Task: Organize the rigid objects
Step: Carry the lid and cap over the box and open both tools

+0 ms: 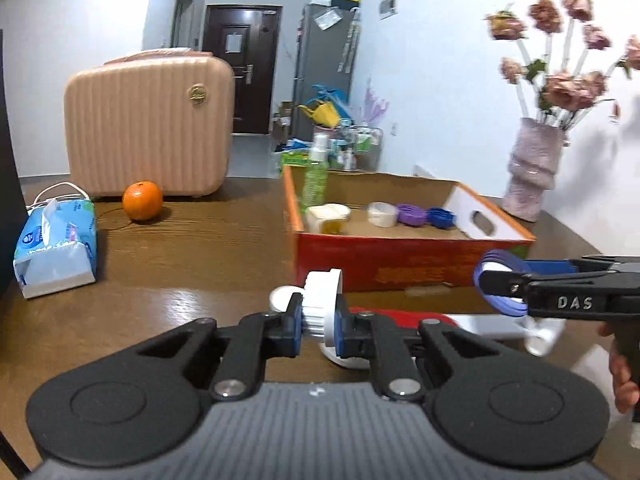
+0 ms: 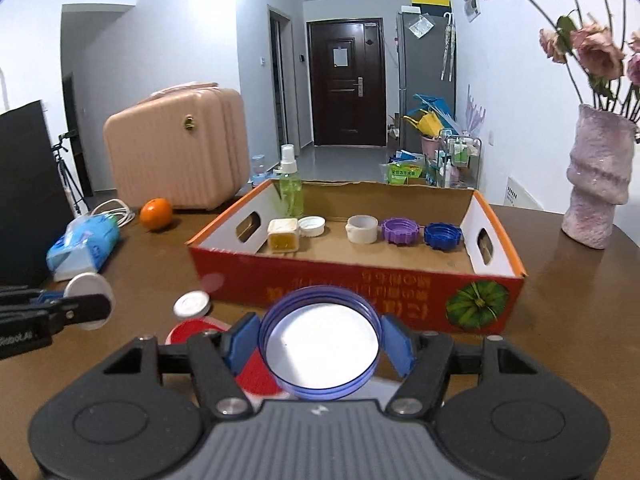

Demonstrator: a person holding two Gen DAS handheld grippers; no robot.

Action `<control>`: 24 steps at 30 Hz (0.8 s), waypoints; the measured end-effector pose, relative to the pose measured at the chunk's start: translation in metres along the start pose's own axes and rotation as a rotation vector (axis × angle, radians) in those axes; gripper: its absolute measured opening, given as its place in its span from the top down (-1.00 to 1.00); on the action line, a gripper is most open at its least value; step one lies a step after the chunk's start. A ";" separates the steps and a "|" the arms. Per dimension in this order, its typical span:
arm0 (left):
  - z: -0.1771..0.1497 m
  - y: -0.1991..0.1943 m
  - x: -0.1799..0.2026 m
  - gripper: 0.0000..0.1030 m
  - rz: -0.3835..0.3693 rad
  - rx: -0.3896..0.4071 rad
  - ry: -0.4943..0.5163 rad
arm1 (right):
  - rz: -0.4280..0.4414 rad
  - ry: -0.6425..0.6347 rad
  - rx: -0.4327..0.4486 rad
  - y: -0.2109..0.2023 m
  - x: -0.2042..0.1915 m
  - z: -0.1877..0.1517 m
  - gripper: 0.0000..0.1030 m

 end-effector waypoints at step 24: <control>0.107 0.244 0.013 0.71 -0.052 -0.330 -0.142 | -0.054 -0.024 -0.238 0.163 0.091 0.090 -0.28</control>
Point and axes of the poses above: each gripper's, at about its wrist camera, not at the fingertips, and y roughly the way its jaws point, x to its right, z to its top, the point moved 8 cm from there along y, roughly the way its jaws point, and after that the axes turned 11 degrees about -z, right-handed, at the moved point
